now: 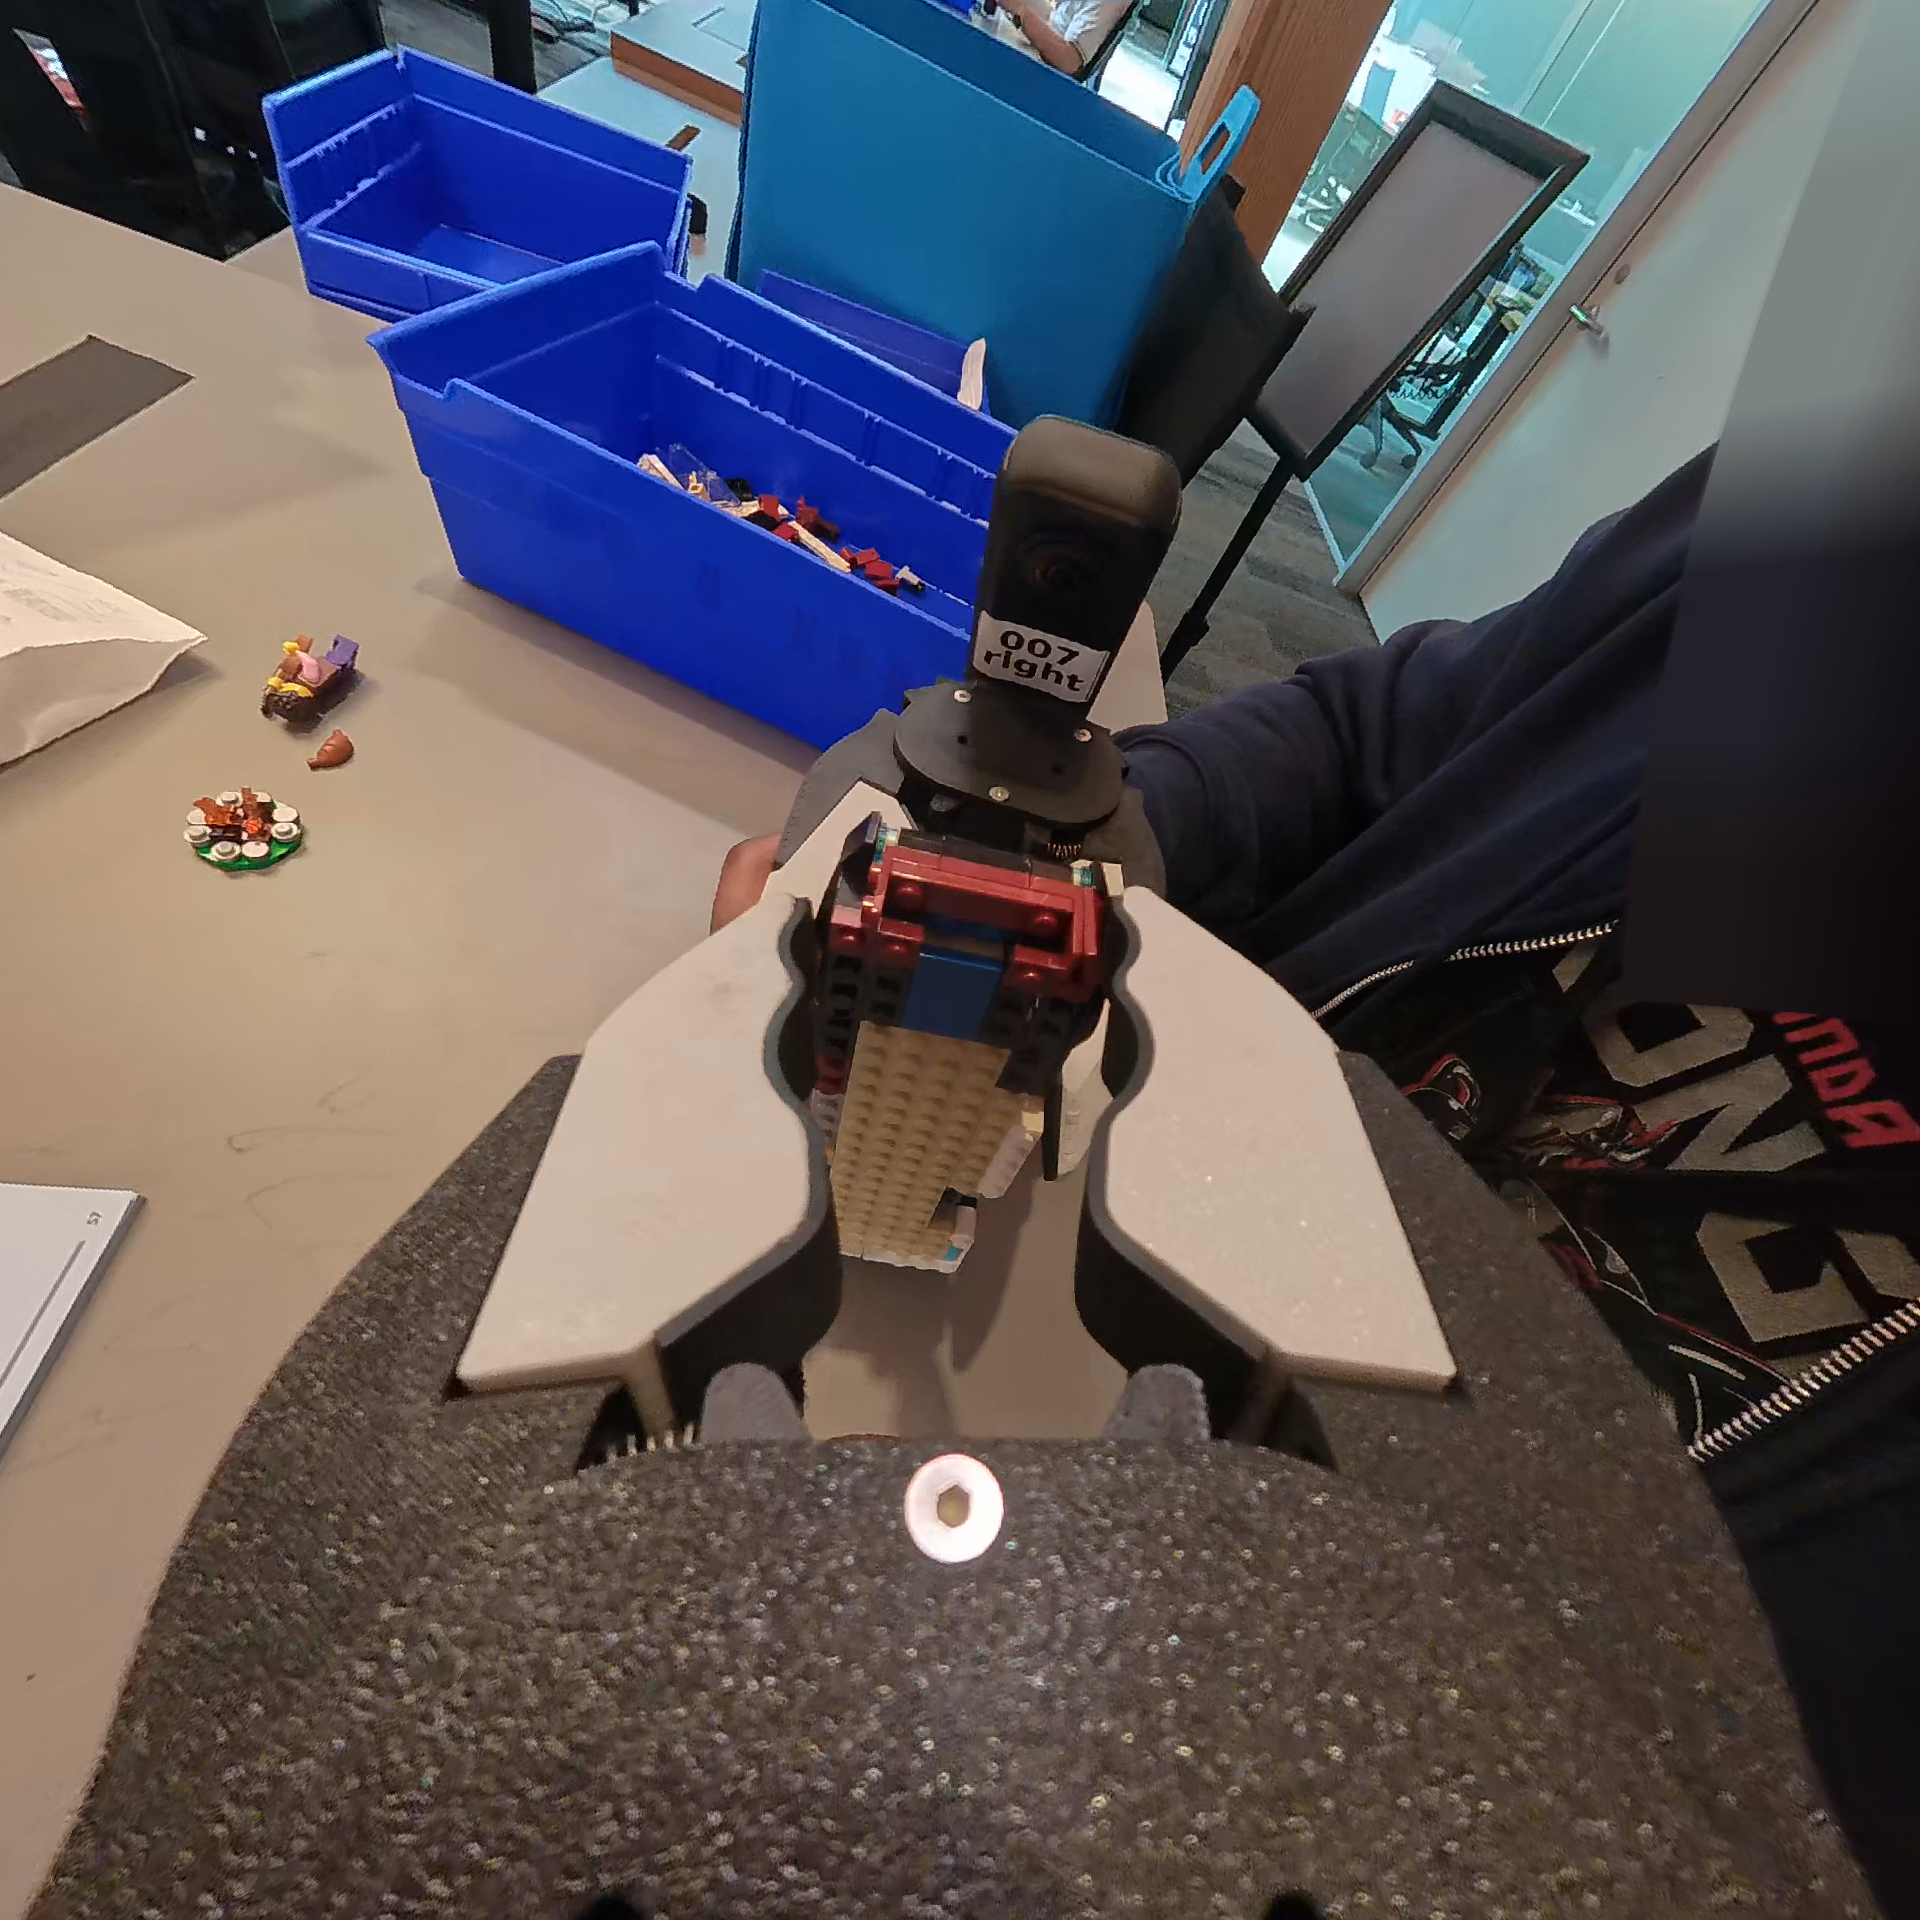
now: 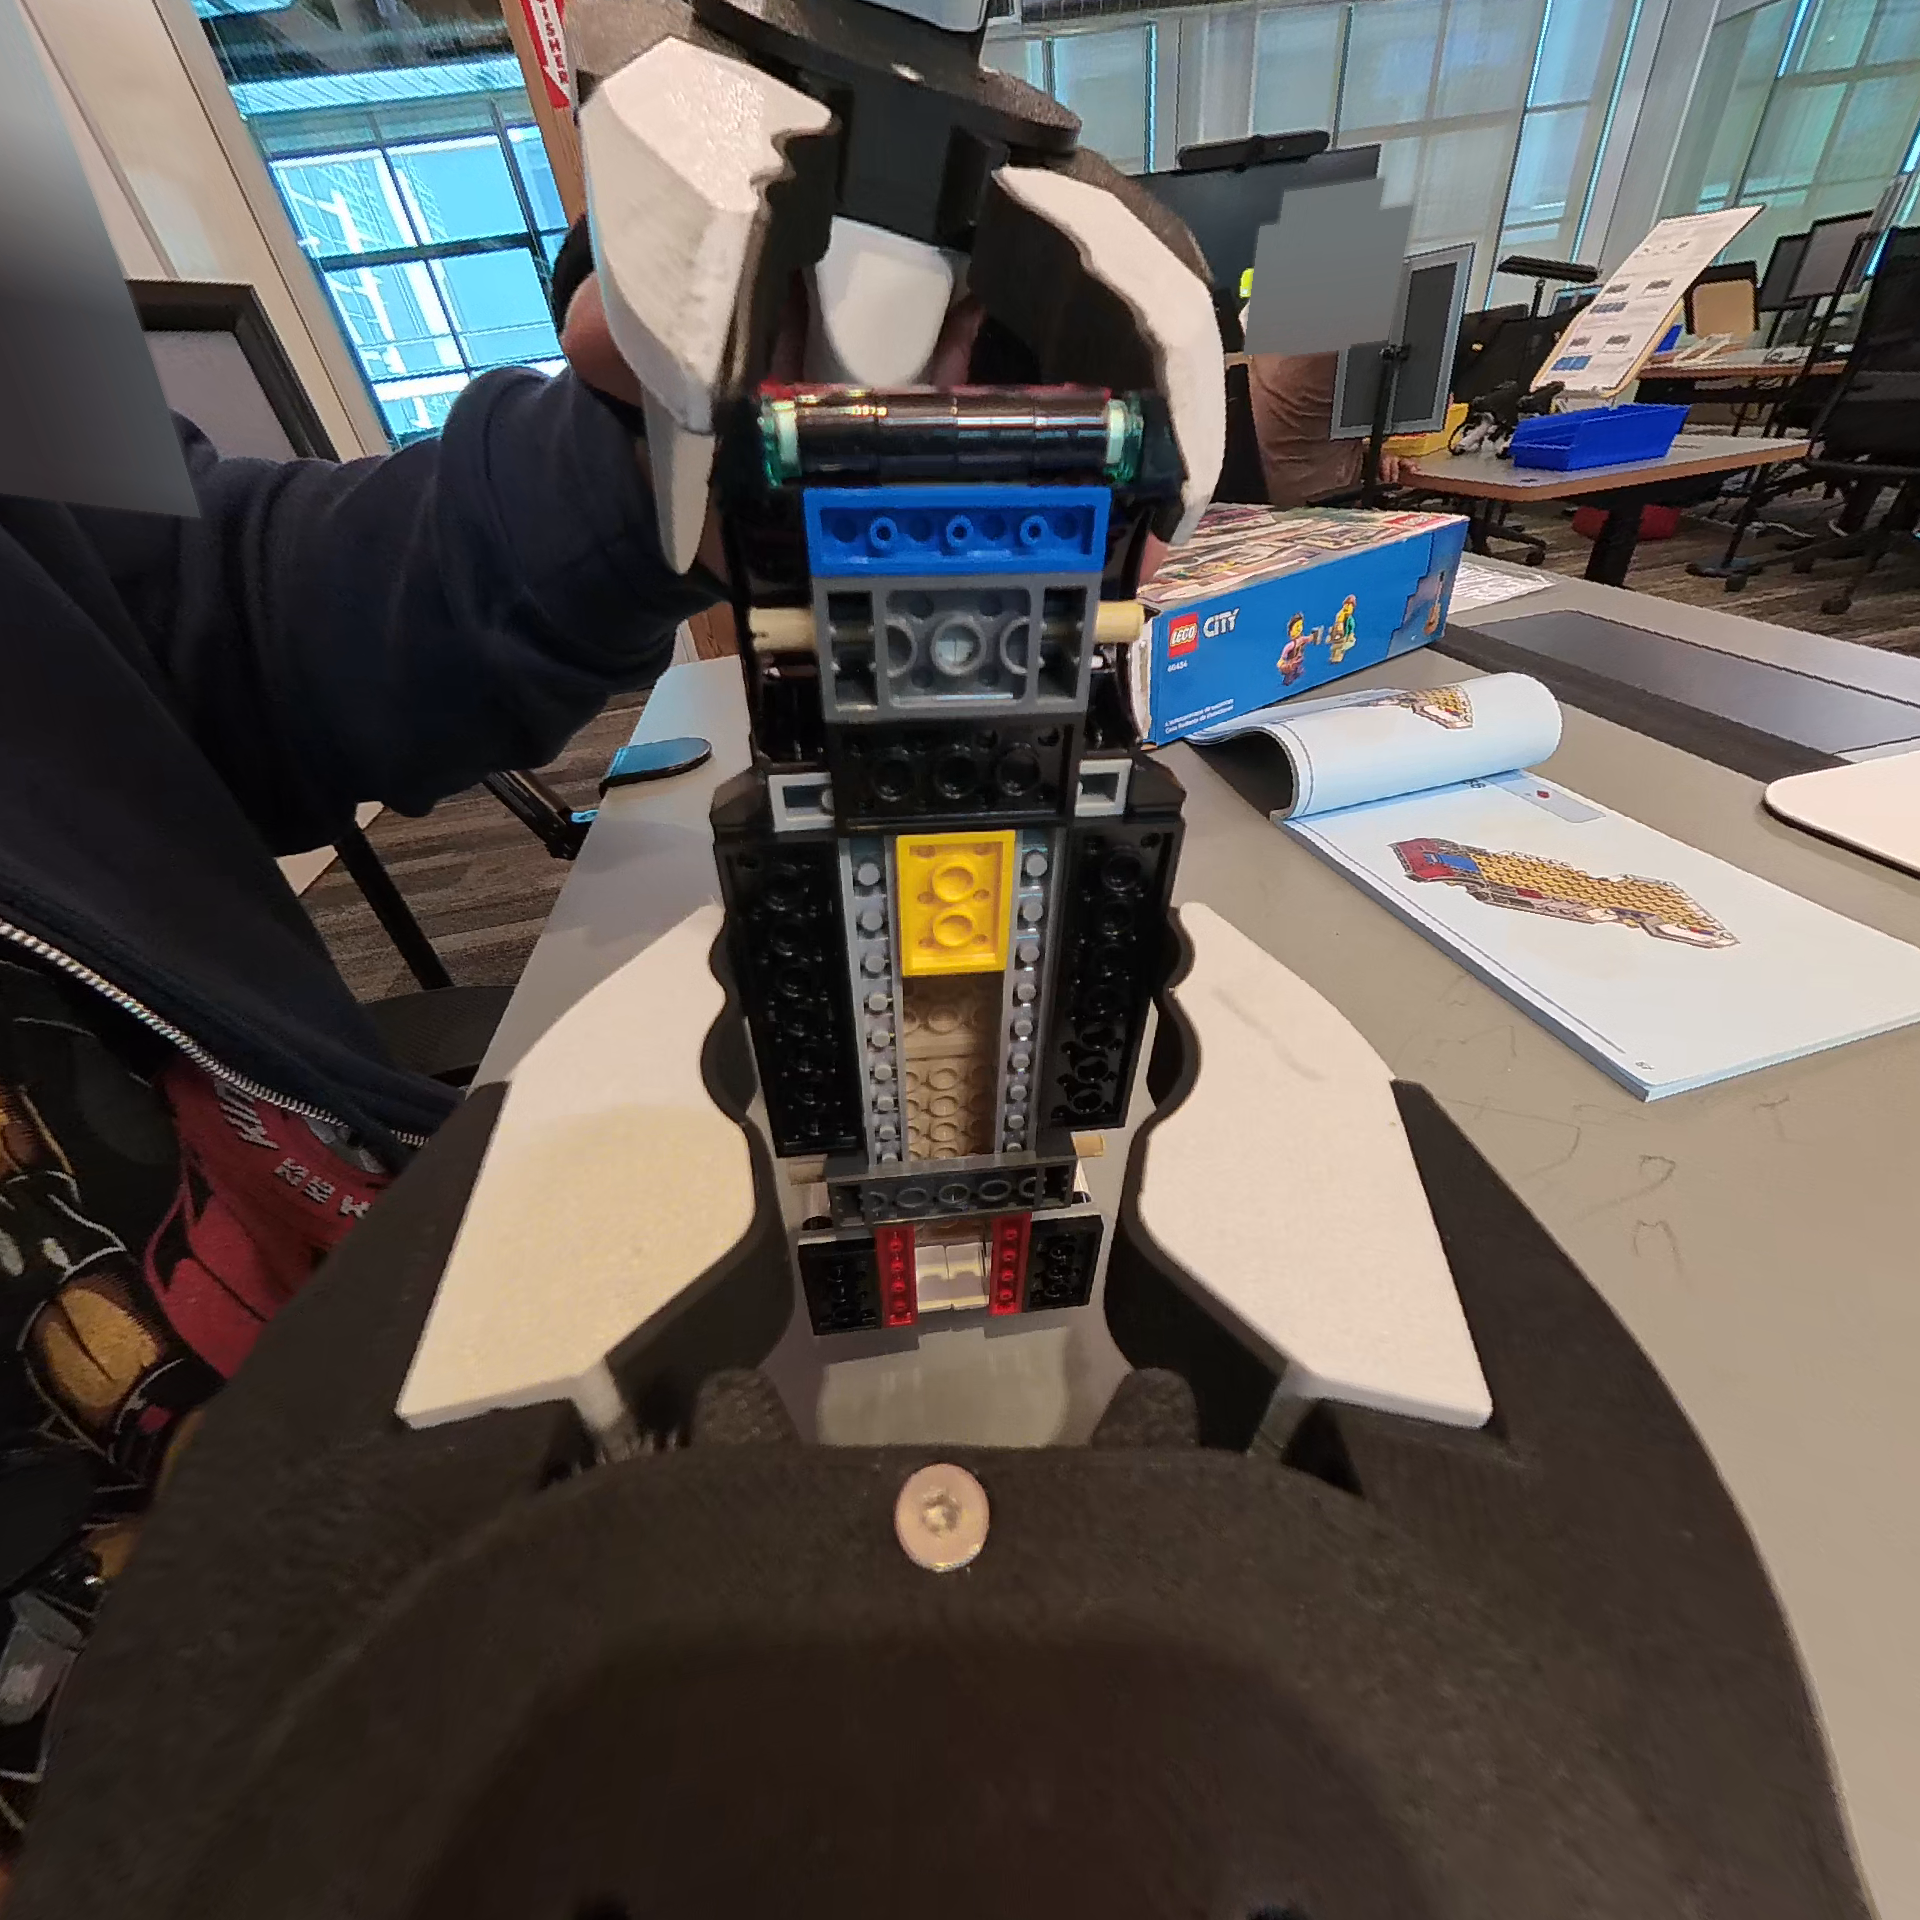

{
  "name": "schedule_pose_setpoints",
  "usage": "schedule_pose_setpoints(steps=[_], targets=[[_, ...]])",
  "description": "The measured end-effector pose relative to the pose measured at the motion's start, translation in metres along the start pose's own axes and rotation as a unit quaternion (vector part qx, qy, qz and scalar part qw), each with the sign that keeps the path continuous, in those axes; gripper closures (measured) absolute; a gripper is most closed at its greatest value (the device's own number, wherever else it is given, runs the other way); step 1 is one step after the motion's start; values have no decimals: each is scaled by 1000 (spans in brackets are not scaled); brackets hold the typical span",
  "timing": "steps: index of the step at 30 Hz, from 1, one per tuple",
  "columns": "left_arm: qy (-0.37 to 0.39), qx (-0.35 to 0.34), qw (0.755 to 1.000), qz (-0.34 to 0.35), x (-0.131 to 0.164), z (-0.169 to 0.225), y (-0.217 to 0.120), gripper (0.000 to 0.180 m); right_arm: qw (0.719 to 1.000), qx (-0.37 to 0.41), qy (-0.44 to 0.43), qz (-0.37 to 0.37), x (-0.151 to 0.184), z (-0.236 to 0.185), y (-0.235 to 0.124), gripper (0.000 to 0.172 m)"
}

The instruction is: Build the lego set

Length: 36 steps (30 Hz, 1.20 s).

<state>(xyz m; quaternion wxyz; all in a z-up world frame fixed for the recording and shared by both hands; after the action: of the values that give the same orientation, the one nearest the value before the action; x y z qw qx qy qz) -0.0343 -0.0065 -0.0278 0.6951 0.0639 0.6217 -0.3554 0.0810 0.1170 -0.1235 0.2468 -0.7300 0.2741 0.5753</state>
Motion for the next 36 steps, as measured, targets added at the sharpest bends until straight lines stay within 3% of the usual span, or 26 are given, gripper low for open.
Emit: schedule_pose_setpoints(steps=[36], targets=[[19,-29,999,14,6,10,2,127,1000,1,-7,-4,4,-3,5,97]])
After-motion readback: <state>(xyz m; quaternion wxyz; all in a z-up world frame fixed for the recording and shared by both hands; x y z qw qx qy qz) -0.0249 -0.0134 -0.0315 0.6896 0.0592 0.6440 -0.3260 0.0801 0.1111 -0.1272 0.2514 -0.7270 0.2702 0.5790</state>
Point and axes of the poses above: each gripper's, where its closed fingertips meet, y out along the fingers, x out of its underside, z = x × y across the jaws, the point moved 10 cm from there along -y, back along the fingers, and after that the axes turned 6 degrees about y, right-handed, at the moved point
